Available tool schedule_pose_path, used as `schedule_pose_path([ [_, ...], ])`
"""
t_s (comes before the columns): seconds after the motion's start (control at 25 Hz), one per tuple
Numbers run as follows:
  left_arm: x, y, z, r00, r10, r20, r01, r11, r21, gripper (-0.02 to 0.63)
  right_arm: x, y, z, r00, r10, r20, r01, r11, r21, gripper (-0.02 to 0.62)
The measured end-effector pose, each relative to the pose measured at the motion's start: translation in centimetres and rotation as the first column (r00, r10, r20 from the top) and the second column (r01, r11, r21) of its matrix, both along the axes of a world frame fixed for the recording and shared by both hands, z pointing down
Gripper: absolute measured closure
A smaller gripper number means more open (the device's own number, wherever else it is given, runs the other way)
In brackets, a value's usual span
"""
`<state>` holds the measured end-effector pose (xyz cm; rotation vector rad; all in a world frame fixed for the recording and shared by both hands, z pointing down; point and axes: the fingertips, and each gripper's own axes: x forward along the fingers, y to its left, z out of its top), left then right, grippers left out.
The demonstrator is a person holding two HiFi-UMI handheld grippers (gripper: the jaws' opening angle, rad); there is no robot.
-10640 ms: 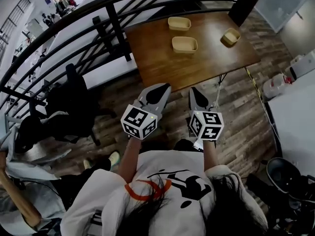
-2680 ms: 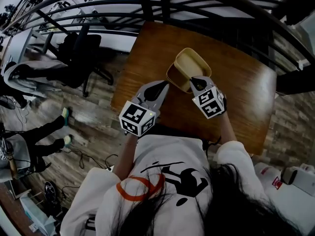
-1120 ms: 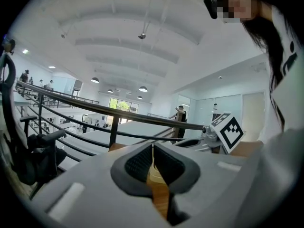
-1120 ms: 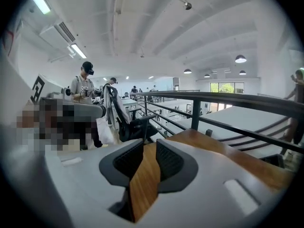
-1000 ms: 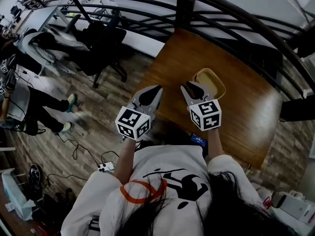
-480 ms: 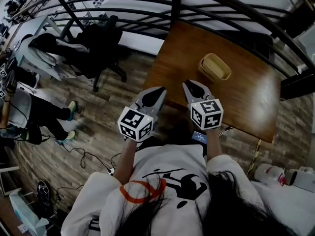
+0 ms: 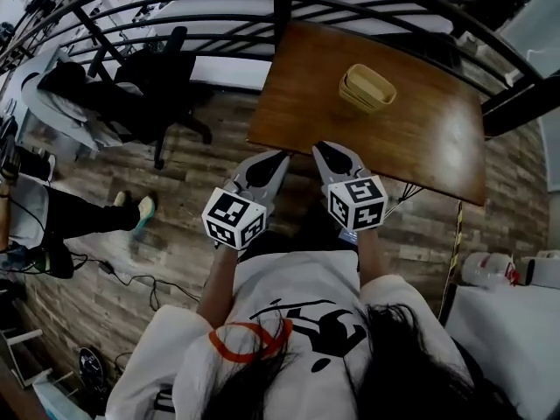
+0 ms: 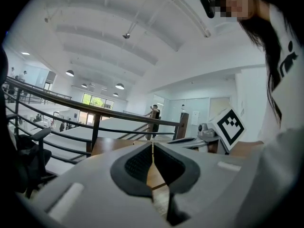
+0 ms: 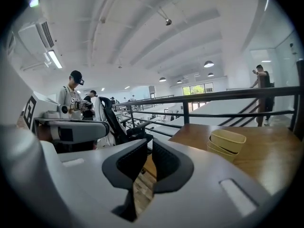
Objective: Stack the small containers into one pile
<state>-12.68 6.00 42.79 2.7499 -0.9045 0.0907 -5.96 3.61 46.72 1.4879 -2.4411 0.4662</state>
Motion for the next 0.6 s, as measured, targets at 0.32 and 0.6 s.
schedule_pose_path([
  [0.32, 0.9, 3.0, -0.2, 0.998, 0.063, -0.004, -0.063, 0.998, 0.013, 0.606, 0.5, 3.5, -0.1, 0.998, 0.059, 0.027, -0.059, 0.998, -0.002, 0.556],
  [0.6, 0.5, 3.3, -0.1, 0.996, 0.091, 0.004, -0.091, 0.996, 0.016, 0.606, 0.0, 3.9, -0.2, 0.997, 0.079, 0.023, -0.080, 0.997, 0.006, 0.567],
])
